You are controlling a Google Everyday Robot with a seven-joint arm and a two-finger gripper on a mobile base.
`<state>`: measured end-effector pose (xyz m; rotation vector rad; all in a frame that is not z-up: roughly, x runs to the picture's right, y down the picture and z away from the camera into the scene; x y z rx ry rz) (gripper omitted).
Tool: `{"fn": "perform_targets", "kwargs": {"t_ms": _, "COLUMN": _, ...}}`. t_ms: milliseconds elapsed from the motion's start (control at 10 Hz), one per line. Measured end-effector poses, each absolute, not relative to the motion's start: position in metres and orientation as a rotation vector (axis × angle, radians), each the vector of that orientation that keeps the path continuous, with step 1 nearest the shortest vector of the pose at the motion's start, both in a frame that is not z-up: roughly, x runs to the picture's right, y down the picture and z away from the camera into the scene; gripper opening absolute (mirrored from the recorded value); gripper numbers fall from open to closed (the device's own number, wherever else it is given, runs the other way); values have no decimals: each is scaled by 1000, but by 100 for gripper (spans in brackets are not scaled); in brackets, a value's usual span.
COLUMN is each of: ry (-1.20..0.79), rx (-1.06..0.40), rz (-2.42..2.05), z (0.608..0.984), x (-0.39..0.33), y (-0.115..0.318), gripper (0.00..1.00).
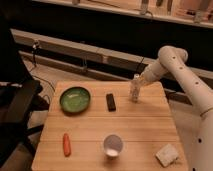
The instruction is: Knock the bottle over
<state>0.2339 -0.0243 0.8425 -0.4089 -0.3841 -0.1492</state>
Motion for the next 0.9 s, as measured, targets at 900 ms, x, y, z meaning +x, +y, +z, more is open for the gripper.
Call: {"fn": "perform_targets", "kwargs": {"t_ms": 900, "ry": -498, "rx": -334, "rz": -332, "z": 844, "x": 179, "y": -37, "gripper": 1}}
